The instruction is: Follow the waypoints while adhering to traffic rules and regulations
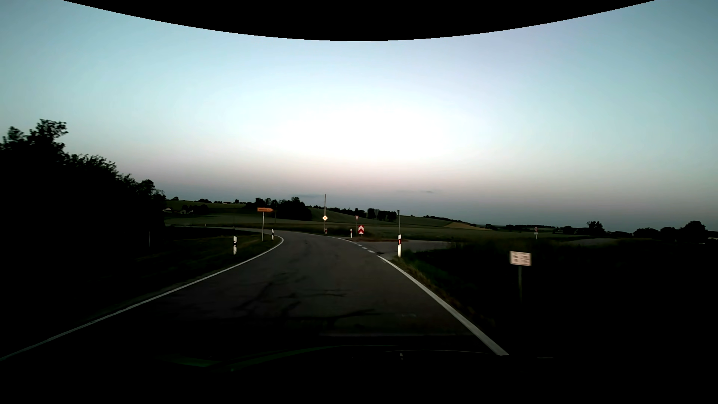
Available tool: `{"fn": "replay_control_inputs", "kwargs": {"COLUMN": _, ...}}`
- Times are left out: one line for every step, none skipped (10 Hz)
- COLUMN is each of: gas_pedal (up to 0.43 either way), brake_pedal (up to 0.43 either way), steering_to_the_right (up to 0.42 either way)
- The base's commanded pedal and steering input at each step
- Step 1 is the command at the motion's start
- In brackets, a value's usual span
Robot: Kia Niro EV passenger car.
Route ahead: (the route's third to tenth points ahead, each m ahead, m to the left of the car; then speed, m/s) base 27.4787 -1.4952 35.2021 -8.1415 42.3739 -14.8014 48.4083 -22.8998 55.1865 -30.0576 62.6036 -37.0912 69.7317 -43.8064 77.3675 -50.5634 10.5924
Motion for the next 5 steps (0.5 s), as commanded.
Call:
{"fn": "replay_control_inputs", "kwargs": {"gas_pedal": 0.000, "brake_pedal": 0.213, "steering_to_the_right": -0.026}}
{"fn": "replay_control_inputs", "kwargs": {"gas_pedal": 0.000, "brake_pedal": 0.213, "steering_to_the_right": -0.026}}
{"fn": "replay_control_inputs", "kwargs": {"gas_pedal": 0.000, "brake_pedal": 0.220, "steering_to_the_right": -0.025}}
{"fn": "replay_control_inputs", "kwargs": {"gas_pedal": 0.000, "brake_pedal": 0.220, "steering_to_the_right": -0.024}}
{"fn": "replay_control_inputs", "kwargs": {"gas_pedal": 0.000, "brake_pedal": 0.232, "steering_to_the_right": -0.022}}
